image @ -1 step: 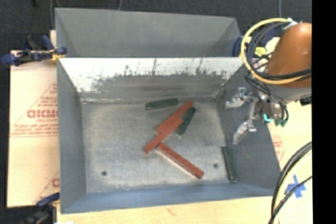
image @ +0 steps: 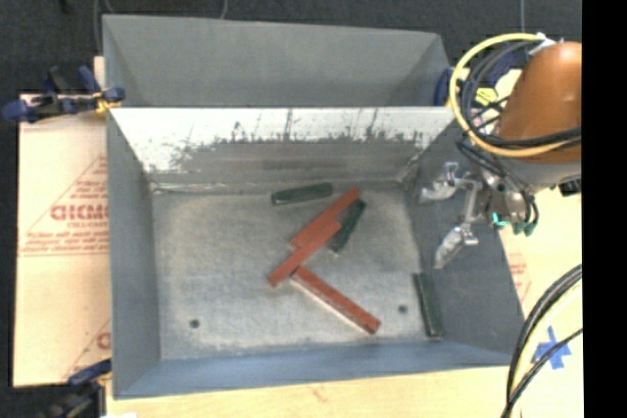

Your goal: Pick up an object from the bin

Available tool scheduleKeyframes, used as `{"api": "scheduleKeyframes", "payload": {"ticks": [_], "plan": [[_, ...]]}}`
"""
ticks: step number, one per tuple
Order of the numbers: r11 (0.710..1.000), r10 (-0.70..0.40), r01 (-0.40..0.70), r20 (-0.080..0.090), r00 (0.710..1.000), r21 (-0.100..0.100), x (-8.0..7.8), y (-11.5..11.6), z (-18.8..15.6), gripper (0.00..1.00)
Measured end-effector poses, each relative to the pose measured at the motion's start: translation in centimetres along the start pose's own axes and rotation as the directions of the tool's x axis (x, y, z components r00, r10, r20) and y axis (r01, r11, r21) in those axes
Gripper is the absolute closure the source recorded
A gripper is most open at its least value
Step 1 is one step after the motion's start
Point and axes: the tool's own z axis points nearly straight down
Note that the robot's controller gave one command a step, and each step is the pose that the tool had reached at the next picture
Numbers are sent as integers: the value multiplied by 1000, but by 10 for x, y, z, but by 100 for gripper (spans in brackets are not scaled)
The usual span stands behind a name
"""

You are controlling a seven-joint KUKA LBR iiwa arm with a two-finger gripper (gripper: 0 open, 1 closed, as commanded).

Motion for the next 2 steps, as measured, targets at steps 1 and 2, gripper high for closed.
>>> {"api": "scheduleKeyframes", "payload": {"ticks": [1, 2], "plan": [[997, 75, -75, 4, 997, -2, 15, 34, 54, 0], [998, 68, -68, -4, 998, -2, 11, 59, 83, 0]]}}
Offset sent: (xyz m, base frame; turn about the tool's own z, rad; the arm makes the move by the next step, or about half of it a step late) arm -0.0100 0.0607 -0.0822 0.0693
